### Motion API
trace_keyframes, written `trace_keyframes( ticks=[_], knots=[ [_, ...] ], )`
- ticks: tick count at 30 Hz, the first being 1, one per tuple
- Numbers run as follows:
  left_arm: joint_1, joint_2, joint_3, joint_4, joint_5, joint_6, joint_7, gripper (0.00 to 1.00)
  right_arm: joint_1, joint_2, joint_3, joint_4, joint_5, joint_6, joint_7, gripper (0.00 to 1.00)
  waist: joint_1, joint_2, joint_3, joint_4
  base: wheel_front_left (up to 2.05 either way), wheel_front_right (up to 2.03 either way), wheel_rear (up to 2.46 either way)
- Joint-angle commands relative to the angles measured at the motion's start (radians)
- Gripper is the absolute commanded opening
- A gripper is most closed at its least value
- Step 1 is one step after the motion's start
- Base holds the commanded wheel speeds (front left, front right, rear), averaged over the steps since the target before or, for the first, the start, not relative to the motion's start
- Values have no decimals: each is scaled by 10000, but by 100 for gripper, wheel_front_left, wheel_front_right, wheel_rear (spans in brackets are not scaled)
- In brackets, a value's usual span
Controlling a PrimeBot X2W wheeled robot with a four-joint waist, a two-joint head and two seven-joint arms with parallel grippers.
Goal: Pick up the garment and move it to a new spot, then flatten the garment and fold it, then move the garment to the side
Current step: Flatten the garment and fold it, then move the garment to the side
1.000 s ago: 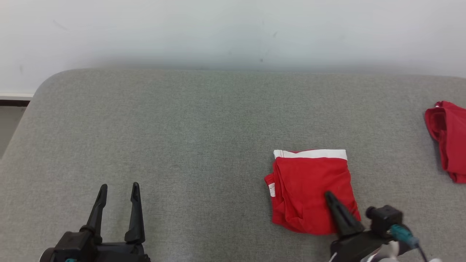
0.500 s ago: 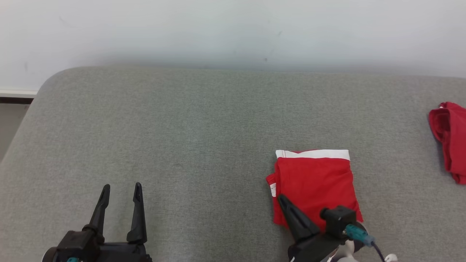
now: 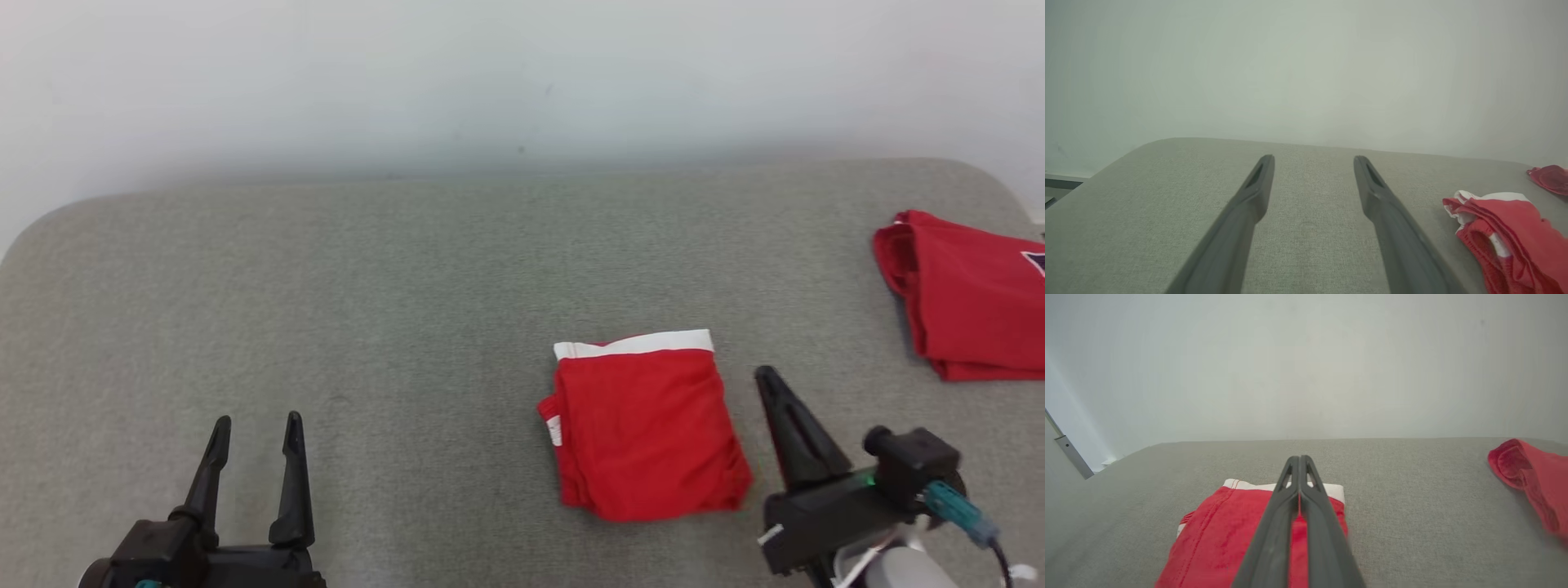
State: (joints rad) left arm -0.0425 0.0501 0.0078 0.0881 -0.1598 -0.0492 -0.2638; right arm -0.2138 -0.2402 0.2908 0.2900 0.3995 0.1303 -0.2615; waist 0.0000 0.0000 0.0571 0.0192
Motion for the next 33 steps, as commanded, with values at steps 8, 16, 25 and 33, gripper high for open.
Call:
trace_keyframes(
  ticks=[8, 16, 25, 33],
  knots=[
    [311, 9, 239, -119, 269, 110, -1, 100, 1085, -13, -1190, -510, -618, -1, -43, 100, 0, 0, -332, -741, 0, 0, 0],
    [746, 7, 515, -324, 533, 83, -1, 100, 1979, 149, -1777, -1063, -962, -1, -43, 100, 0, 0, -494, -902, 0, 0, 0],
    [1192, 6, 517, -525, 809, -71, -1, 100, 2341, 204, -1883, -1294, -1118, -1, -43, 100, 0, 0, -565, -634, 0, 0, 0],
    [1345, 6, 460, -532, 781, 13, -1, 100, 2236, 123, -1706, -1193, -1132, -1, -41, 100, 0, 0, -630, -386, 0, 0, 0]
  ],
)
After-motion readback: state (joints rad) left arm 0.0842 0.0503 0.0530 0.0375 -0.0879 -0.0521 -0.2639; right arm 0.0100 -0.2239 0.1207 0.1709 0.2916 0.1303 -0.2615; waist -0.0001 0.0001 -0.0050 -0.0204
